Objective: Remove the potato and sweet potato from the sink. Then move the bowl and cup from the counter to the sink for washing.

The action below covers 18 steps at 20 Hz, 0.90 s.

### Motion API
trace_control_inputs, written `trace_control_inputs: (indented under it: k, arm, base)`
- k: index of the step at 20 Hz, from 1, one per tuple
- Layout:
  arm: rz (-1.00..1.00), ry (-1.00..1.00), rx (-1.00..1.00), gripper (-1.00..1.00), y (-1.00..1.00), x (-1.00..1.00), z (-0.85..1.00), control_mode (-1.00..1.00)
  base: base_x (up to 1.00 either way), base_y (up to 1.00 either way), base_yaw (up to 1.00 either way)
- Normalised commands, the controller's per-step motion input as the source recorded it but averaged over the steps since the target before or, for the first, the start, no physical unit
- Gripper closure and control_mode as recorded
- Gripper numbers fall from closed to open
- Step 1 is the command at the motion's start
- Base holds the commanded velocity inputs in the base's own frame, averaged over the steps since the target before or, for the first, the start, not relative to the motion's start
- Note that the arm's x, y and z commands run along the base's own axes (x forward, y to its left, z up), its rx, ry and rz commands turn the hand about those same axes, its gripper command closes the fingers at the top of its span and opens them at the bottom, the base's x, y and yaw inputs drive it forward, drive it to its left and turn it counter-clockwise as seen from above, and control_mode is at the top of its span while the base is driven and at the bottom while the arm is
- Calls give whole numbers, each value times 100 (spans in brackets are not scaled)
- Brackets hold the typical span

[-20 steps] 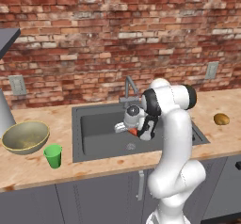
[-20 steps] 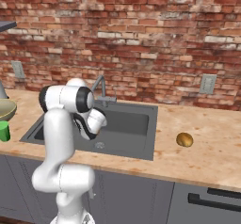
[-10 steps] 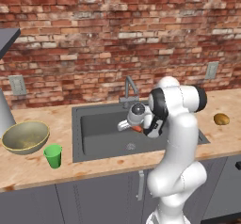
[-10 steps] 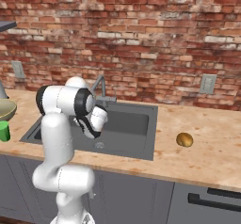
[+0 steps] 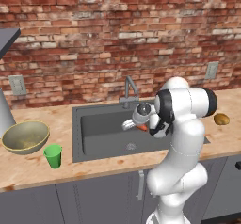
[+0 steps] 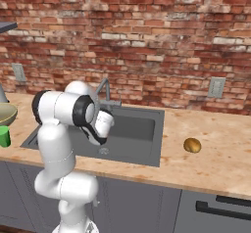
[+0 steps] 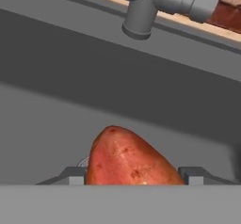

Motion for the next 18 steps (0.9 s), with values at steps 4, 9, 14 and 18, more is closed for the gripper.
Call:
trace_control_inputs:
  k: [4,9,14,18]
  arm:
    - [0,0,-3,100,-19,-8,41,-100]
    - [0,3,-3,100,-20,-15,39,-100]
    - [0,9,0,100,-19,-23,37,-100]
    - [4,3,-1,100,-18,-21,46,-100]
  base:
    - [0,0,0]
    - [0,0,0]
    - [0,0,0]
    - [0,0,0]
